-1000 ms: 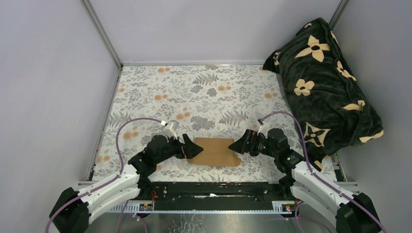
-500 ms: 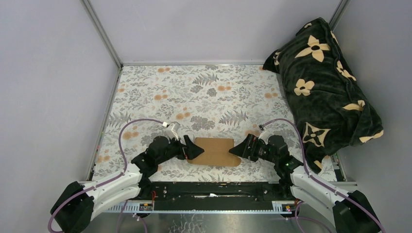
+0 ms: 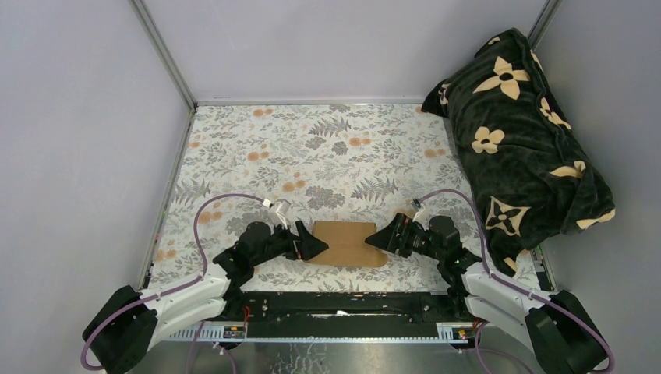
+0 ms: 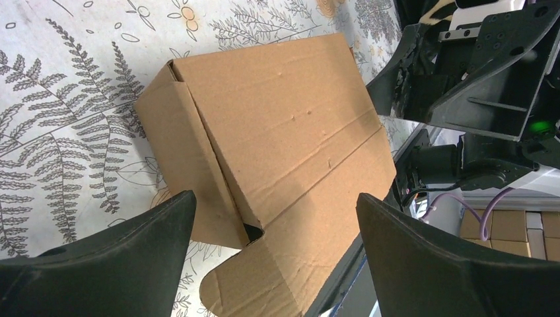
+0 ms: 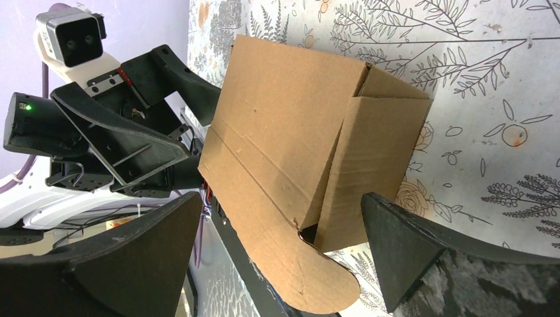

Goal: Fold the paper box
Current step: Close the paper box at the center of the board.

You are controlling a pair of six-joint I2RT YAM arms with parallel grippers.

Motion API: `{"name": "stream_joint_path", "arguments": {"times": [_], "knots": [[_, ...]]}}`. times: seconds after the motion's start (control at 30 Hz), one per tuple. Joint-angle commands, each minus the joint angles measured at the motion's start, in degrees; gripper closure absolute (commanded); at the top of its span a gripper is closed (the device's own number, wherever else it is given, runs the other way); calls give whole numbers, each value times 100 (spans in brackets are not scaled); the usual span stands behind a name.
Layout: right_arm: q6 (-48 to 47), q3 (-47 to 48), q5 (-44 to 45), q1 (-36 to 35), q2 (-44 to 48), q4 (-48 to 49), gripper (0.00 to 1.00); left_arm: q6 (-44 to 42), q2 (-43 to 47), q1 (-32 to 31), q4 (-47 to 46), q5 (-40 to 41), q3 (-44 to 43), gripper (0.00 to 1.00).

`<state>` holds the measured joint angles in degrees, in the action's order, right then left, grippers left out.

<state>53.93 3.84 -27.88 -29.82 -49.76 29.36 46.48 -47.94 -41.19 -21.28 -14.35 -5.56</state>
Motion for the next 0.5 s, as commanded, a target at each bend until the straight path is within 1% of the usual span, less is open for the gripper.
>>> {"name": "stream_joint_path", "arguments": {"times": [0.0,0.23,0.47], "knots": [[38,51,-159,42,-51,414,0,55,3,17,-560,-126,108,2],[69,39,-183,38,-84,469,0,102,-12,17,-627,-209,132,2],[181,3,-301,38,-439,907,0,117,-25,20,-667,-226,168,2]]}}
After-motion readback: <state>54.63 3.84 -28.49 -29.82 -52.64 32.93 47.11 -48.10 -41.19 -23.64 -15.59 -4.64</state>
